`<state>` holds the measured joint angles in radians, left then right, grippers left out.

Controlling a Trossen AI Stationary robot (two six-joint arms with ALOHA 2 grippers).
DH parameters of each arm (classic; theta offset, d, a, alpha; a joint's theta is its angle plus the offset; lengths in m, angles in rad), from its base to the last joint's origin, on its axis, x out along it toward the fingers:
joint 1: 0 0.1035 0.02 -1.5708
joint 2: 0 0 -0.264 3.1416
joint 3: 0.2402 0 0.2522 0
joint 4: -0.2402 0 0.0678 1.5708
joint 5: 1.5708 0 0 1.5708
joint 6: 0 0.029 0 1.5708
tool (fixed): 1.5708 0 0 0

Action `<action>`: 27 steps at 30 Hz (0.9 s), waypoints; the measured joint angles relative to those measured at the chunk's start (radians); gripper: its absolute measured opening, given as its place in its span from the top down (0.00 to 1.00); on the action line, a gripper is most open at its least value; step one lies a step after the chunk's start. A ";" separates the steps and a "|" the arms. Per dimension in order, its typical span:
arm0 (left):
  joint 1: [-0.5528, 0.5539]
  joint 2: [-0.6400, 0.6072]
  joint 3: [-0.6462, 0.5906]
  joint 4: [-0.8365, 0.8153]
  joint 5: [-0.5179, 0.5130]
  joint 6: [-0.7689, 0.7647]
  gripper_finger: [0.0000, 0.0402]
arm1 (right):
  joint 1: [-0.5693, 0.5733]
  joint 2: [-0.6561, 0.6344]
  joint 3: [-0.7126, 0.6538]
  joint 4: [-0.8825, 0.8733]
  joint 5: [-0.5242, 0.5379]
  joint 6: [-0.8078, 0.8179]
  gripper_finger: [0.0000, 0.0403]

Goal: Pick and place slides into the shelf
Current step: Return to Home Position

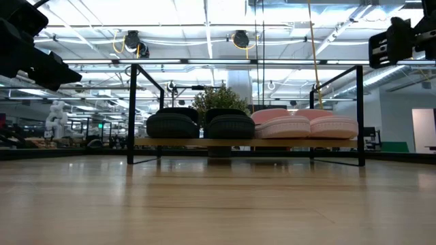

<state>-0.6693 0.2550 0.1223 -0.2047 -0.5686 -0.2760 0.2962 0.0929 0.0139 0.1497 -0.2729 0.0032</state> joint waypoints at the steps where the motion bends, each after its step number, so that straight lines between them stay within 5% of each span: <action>1: 0.000 0.000 0.000 0.000 0.000 0.000 0.37 | 0.000 0.002 0.000 0.003 -0.023 0.000 0.44; 6: 0.000 0.000 0.000 0.000 0.000 0.000 0.37 | 0.000 0.002 0.000 0.003 -0.122 0.005 0.44; 27: 0.000 0.000 0.000 0.000 0.001 0.004 0.37 | 0.000 0.002 0.000 -0.004 -0.124 0.037 0.44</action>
<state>-0.6691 0.2550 0.1223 -0.2047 -0.5678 -0.2718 0.2966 0.0952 0.0139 0.1459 -0.3974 0.0406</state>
